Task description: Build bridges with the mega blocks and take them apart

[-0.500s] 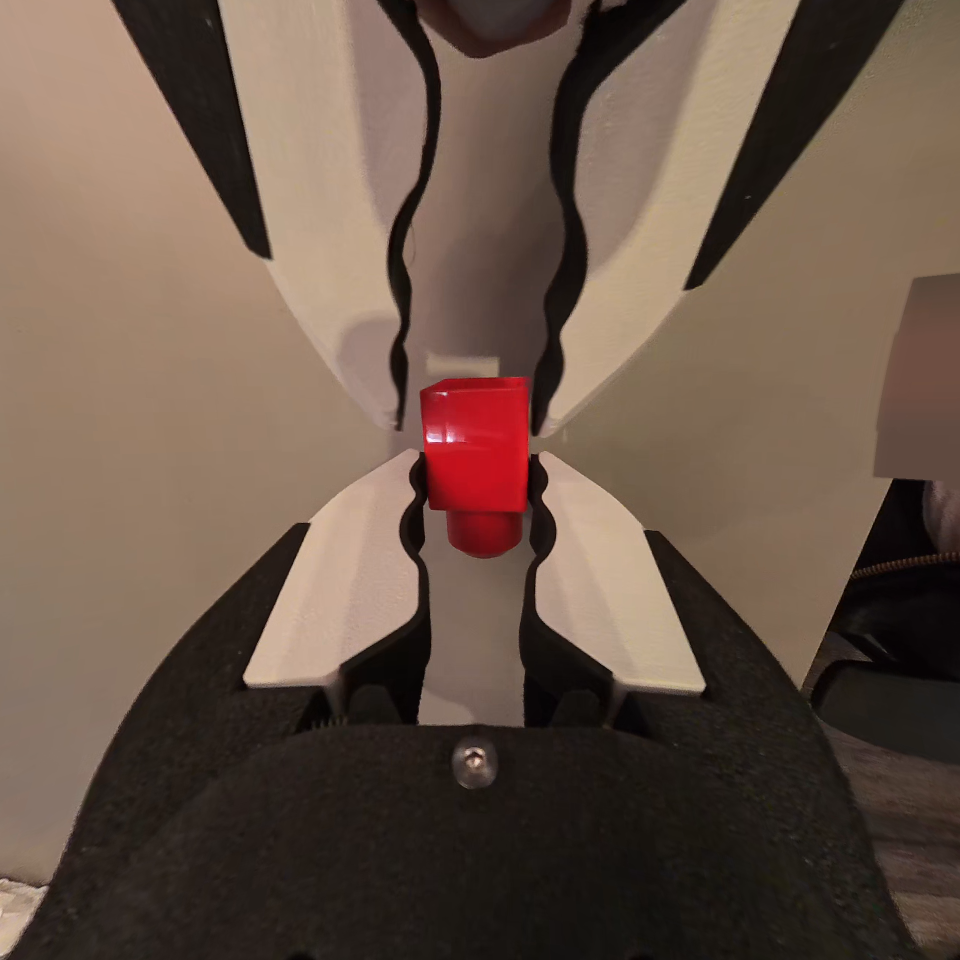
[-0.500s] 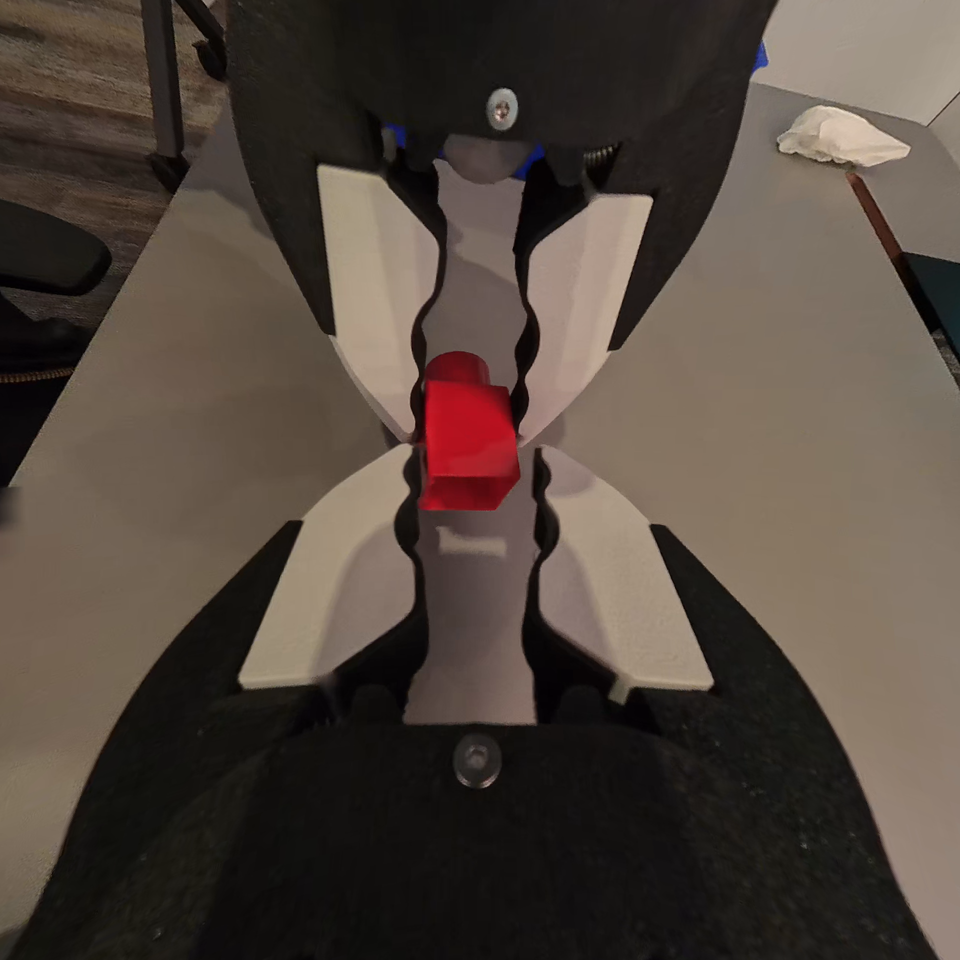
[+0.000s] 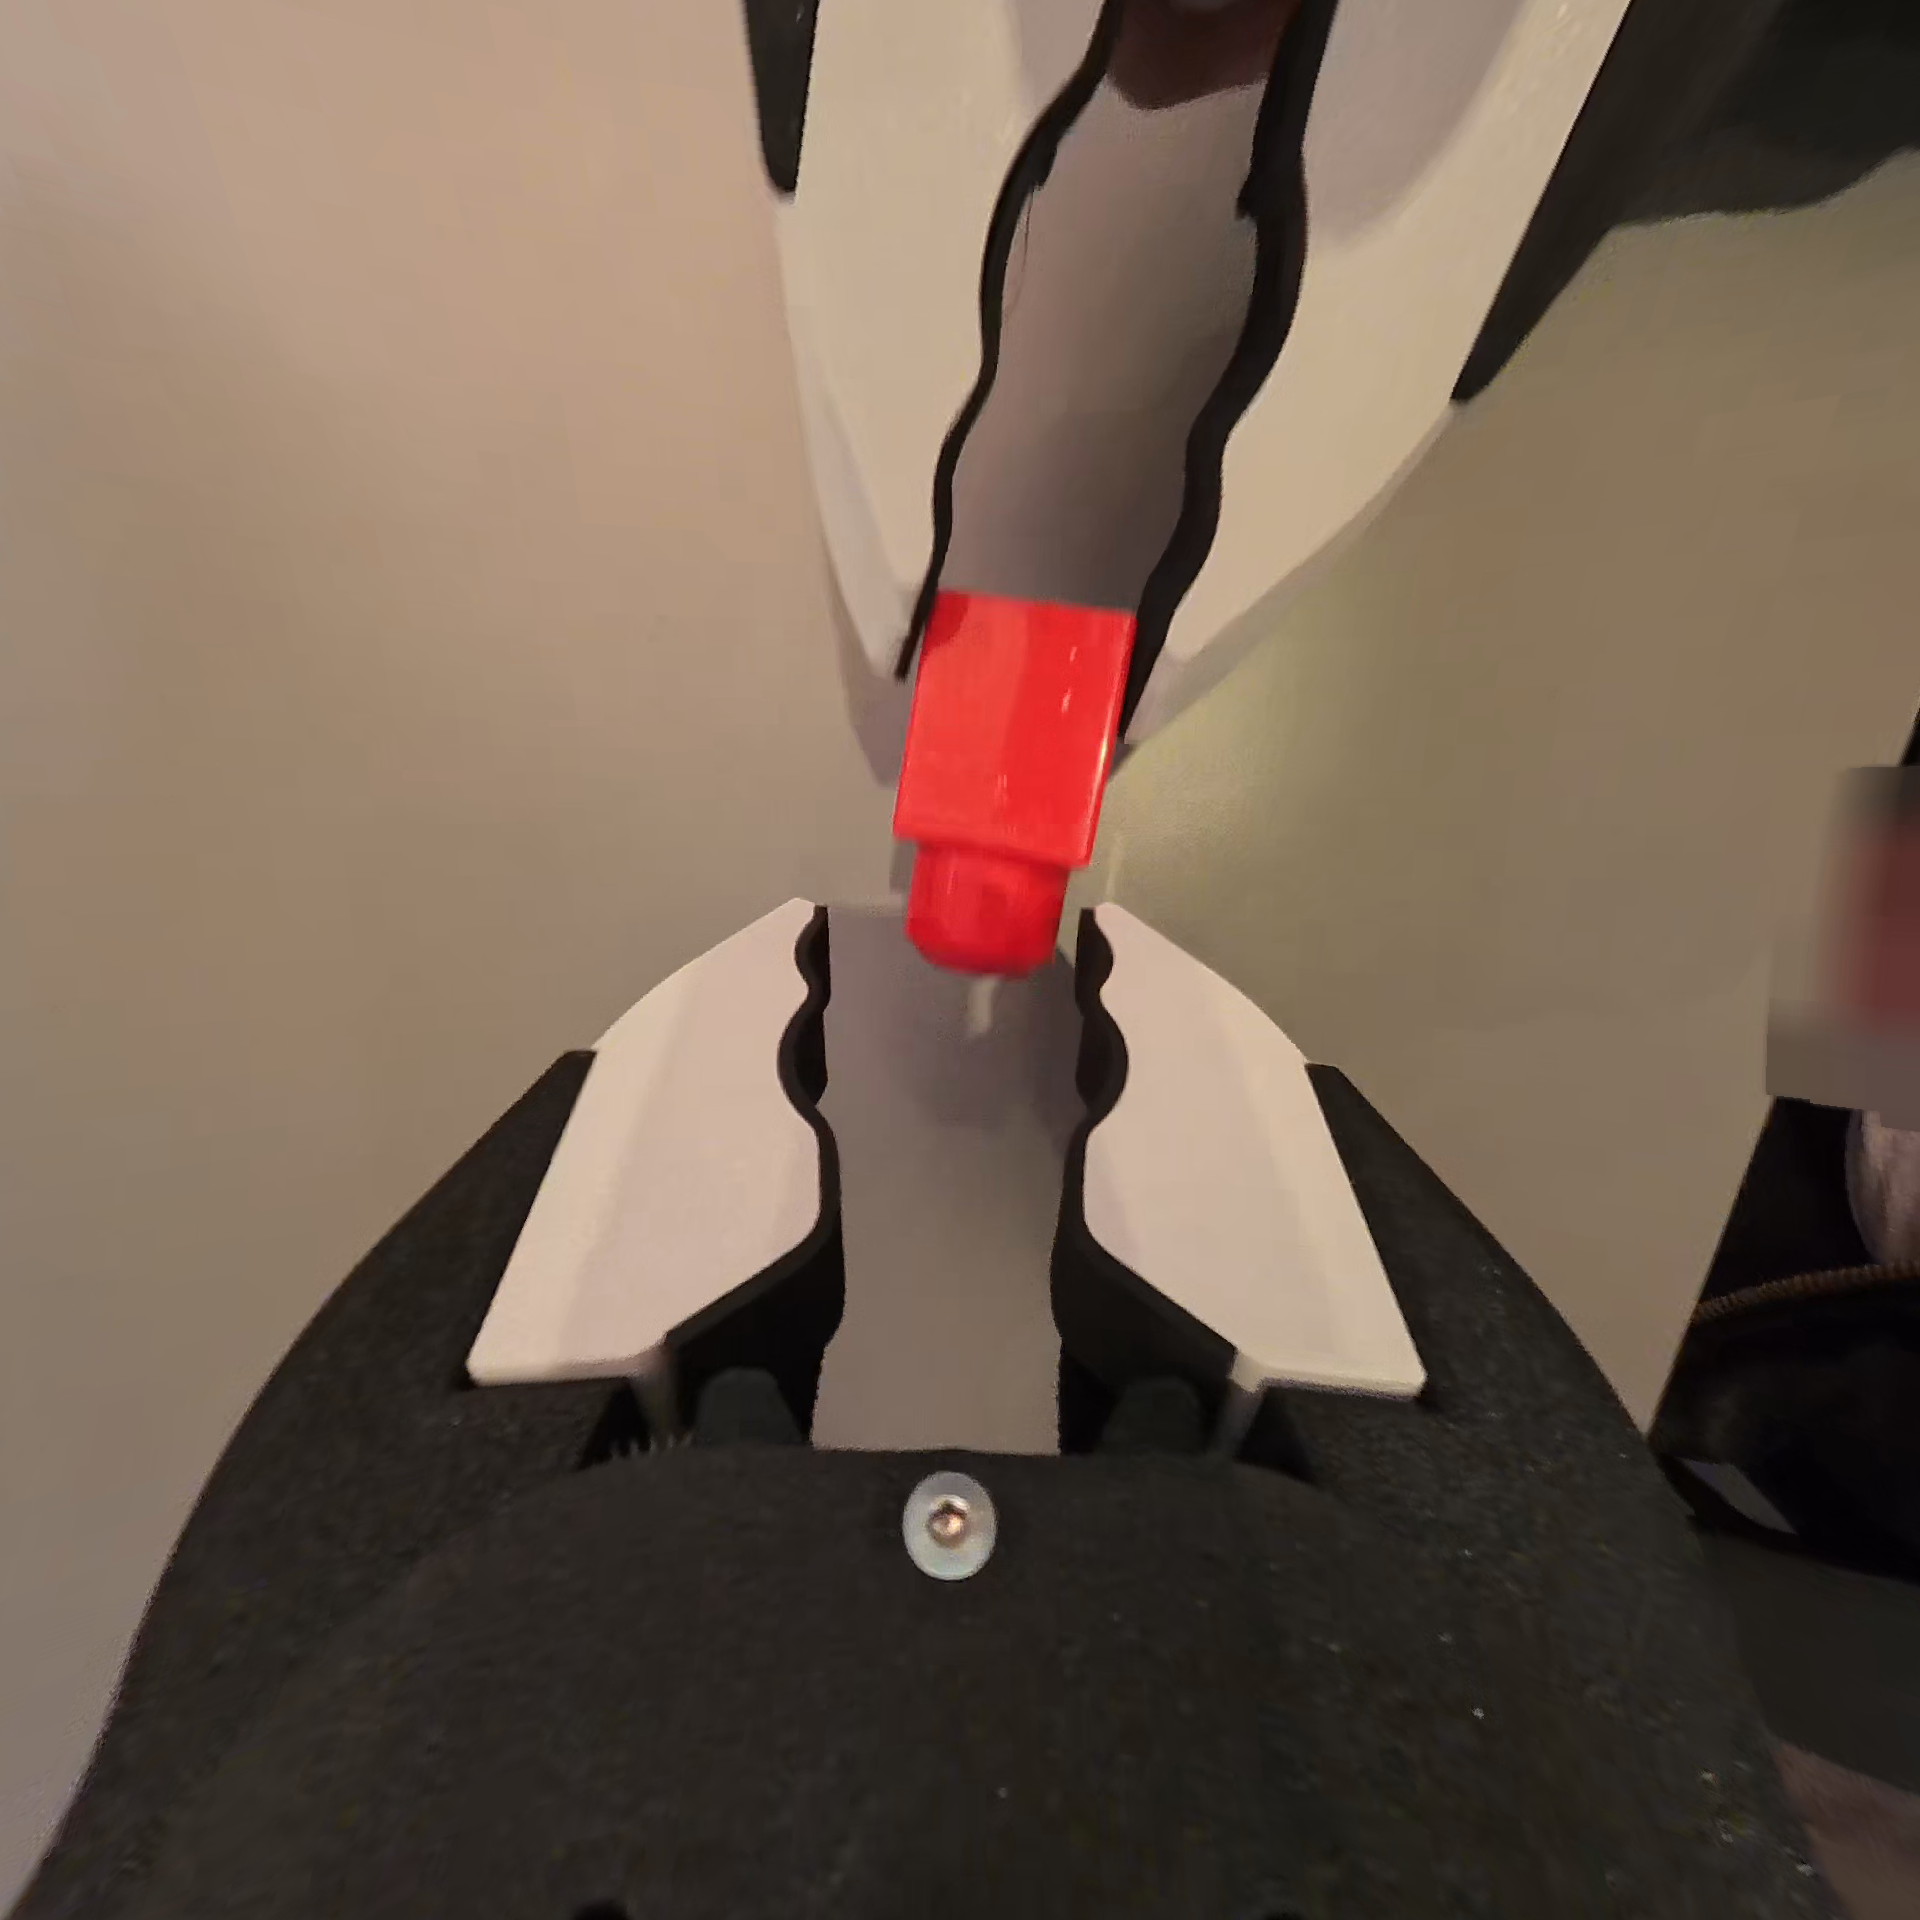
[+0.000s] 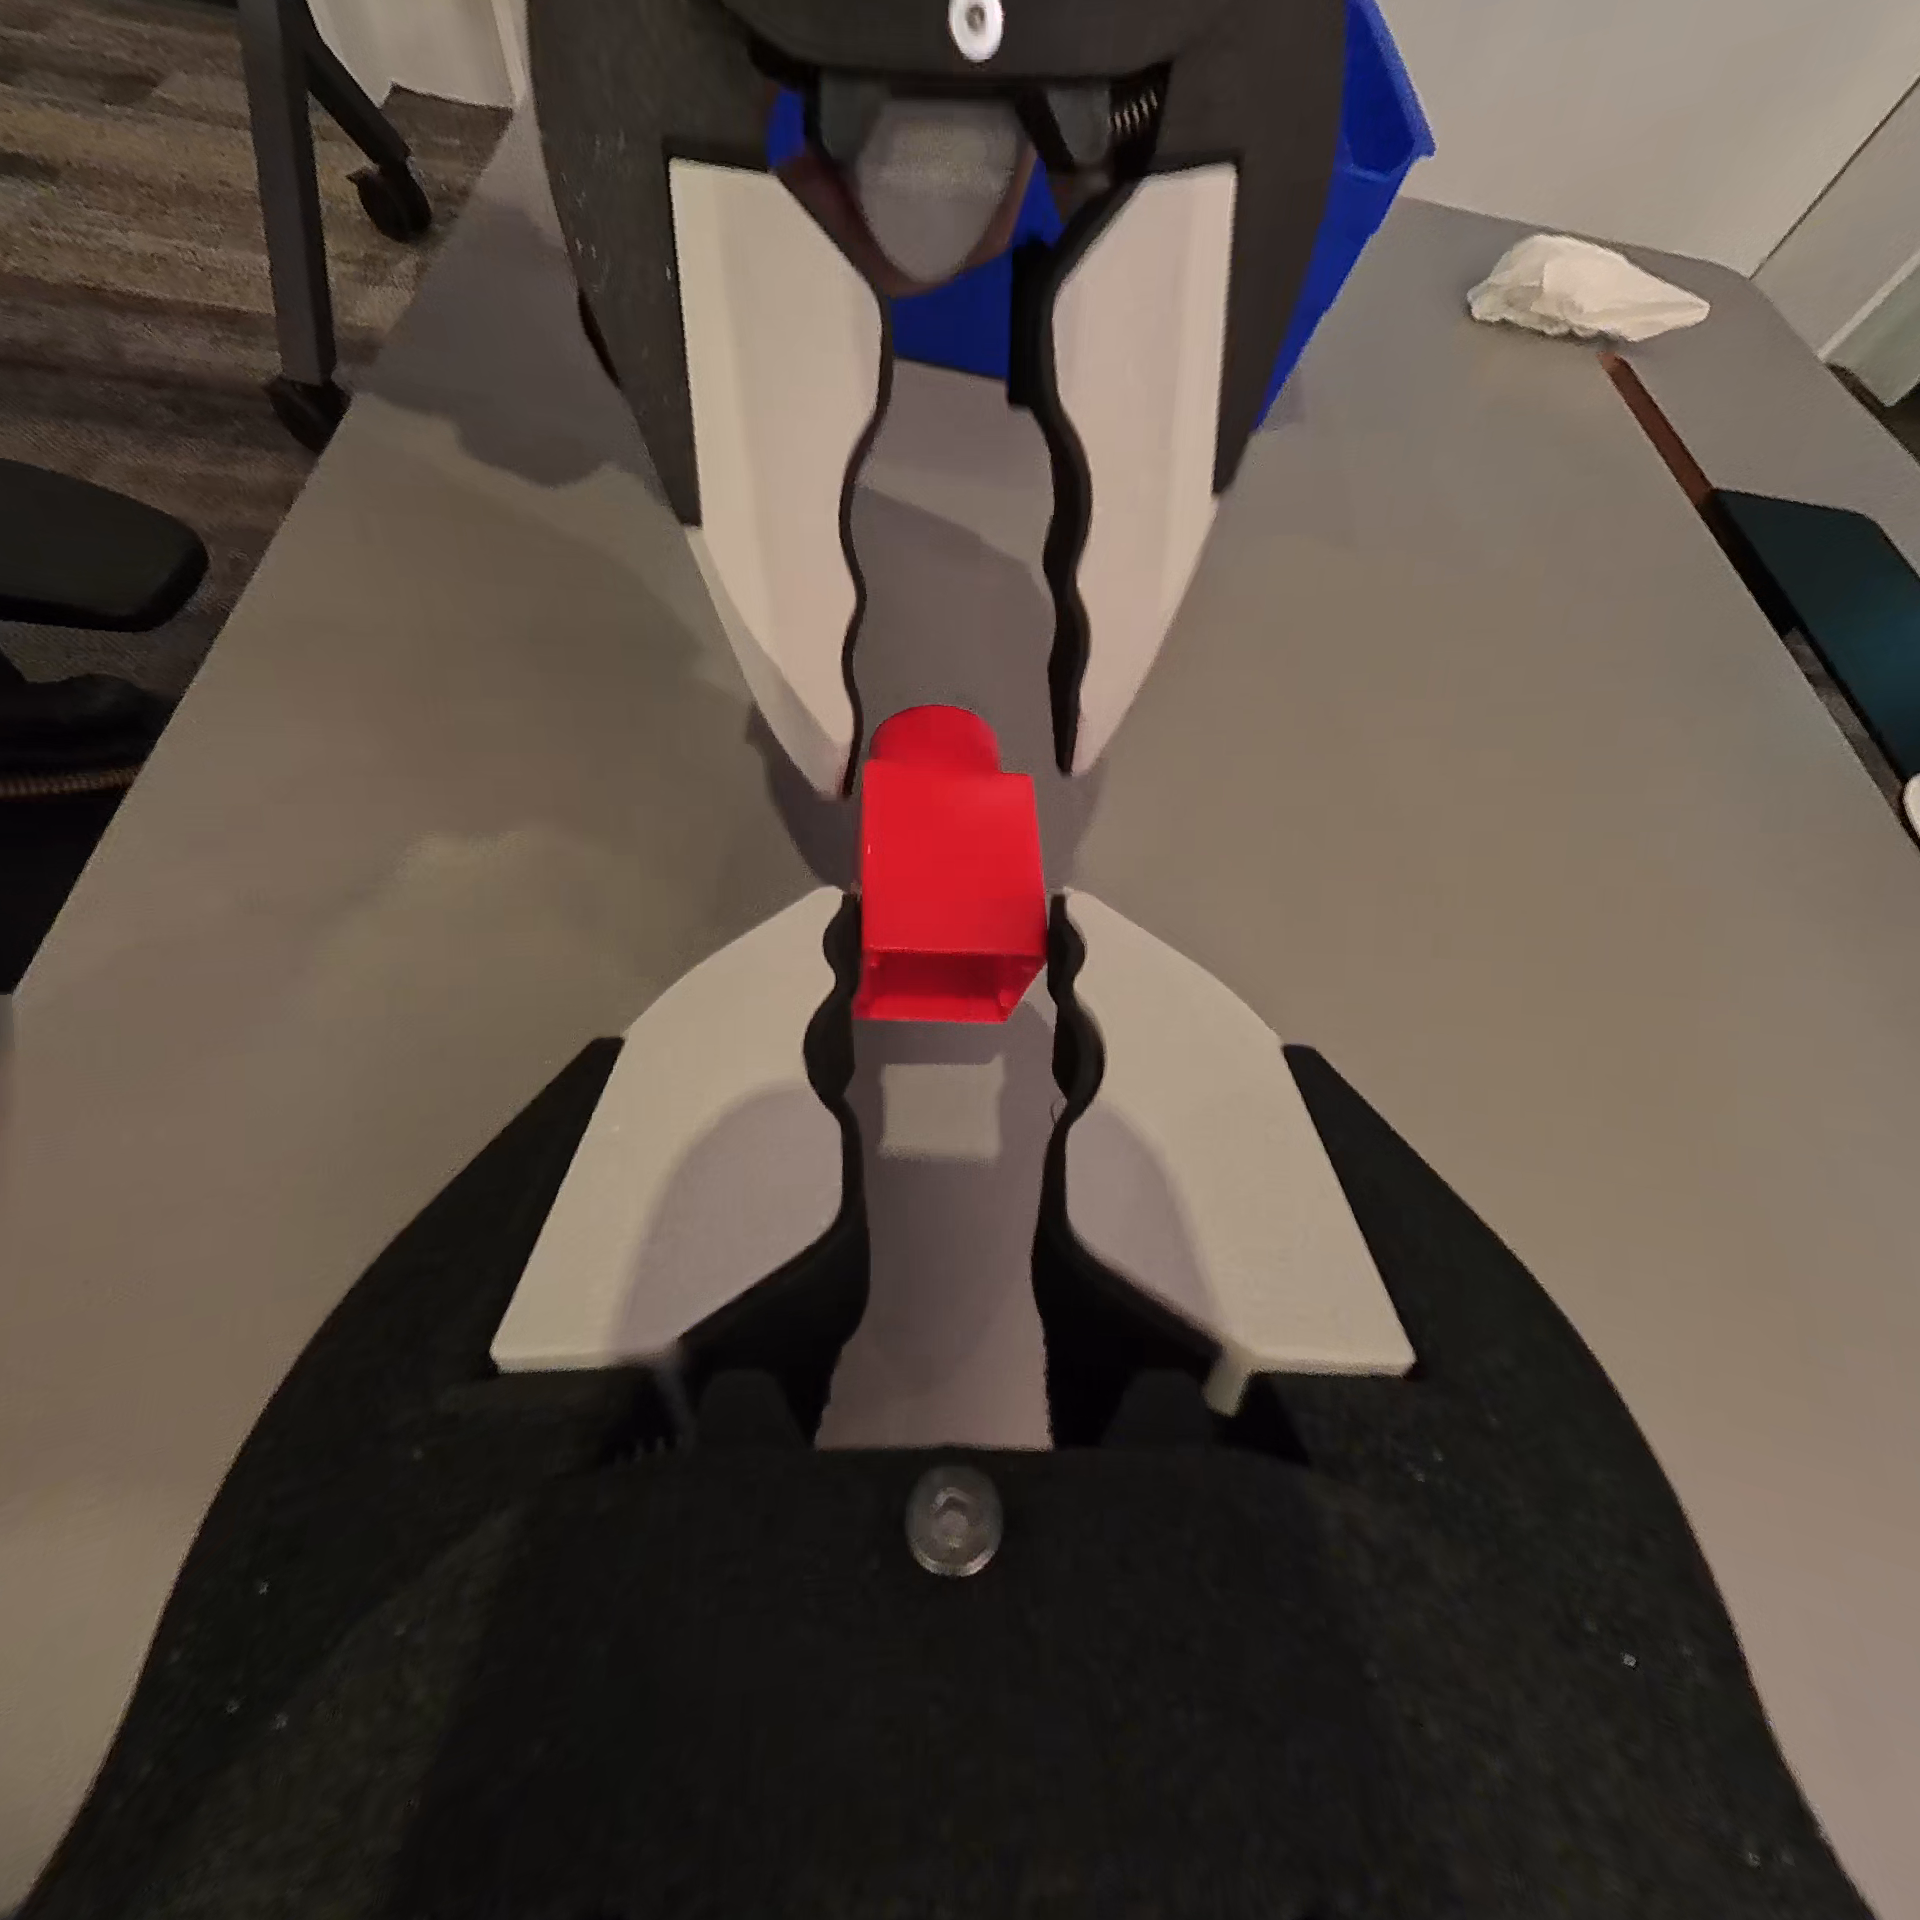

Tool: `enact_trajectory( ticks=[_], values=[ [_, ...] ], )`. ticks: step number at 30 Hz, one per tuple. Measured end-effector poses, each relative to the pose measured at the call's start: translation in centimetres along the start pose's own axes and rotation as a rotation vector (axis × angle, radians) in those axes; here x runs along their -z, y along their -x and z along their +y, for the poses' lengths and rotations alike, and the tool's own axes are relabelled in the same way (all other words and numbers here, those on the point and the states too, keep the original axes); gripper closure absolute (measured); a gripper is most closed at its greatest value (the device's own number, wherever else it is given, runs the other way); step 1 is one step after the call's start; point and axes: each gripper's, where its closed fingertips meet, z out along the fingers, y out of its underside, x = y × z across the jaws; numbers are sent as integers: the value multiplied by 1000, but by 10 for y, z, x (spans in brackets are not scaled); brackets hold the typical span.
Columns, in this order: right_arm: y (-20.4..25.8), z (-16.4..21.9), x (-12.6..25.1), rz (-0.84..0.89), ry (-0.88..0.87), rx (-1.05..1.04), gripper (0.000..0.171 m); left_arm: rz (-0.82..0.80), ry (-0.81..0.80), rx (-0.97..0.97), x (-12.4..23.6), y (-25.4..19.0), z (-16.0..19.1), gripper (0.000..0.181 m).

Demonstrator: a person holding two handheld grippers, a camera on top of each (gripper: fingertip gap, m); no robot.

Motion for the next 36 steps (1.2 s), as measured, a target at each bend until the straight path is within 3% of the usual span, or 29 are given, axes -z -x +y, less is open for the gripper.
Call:
enact_trajectory(
  ticks=[8,11,16,23,36],
  values=[
    [-37,42,21,88,123,-21,137,-73,-105,120,31,14,24,144],
    [-44,45,32,81,64,-74,137,-84,-169,173,40,18,29,145],
    [-35,14,37,70,-81,-55,137,-61,-367,224,28,22,1,140],
    [-23,-16,45,46,-178,-32,137,-124,-571,87,34,15,-45,138],
    [-16,-16,47,19,-213,-32,137,-63,-542,23,27,0,-54,152]
  ],
)
